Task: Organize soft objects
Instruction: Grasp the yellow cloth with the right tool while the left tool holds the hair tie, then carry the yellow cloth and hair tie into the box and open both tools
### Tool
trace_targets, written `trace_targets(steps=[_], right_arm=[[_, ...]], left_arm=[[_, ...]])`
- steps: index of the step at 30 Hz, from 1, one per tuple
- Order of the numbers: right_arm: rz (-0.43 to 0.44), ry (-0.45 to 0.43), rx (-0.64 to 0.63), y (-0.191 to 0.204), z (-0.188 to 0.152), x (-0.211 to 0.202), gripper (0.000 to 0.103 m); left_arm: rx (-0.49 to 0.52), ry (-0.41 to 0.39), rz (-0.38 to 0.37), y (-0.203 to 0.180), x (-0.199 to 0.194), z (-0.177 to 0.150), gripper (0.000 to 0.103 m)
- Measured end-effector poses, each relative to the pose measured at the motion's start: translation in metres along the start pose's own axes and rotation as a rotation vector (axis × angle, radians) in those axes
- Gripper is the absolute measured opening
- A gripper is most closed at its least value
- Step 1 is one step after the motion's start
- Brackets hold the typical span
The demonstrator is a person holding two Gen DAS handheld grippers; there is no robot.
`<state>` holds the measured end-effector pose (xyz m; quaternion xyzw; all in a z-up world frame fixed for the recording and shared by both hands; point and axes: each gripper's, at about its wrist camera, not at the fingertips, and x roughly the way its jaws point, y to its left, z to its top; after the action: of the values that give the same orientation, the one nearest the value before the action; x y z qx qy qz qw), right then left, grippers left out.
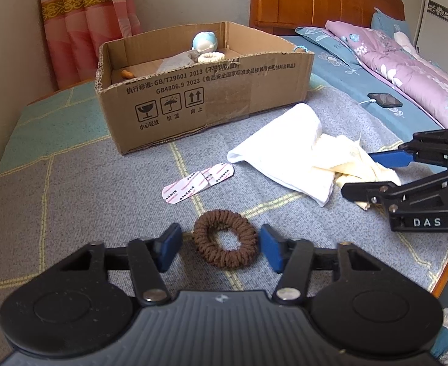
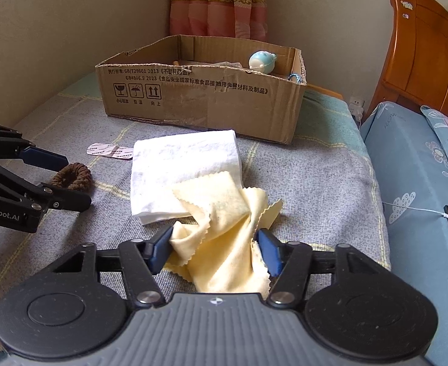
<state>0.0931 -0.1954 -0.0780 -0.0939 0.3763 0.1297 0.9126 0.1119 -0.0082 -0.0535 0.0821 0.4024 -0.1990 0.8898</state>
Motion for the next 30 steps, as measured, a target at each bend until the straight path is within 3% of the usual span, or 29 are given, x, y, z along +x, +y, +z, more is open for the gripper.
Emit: trace_targets(steps=[5,10,30], right_arm=[[-0.029,-0.002,0.013,-0.003,0.001,-0.002,0.039],[-0.028,-0.008,0.031,-0.008,0.001,-0.006,0.030],[-0.043,-0.087,-0.034,-0.015,0.020,-0.043,0.027]], left_arm=[[0.003,0.002,-0.003,0.000,0.000,0.000,0.047],[0.016,0.008,-0.010,-0.002,-0.001,0.001,0.042],[0.086,-0.034,-0.036,-0.006,-0.032,0.026,0.041]])
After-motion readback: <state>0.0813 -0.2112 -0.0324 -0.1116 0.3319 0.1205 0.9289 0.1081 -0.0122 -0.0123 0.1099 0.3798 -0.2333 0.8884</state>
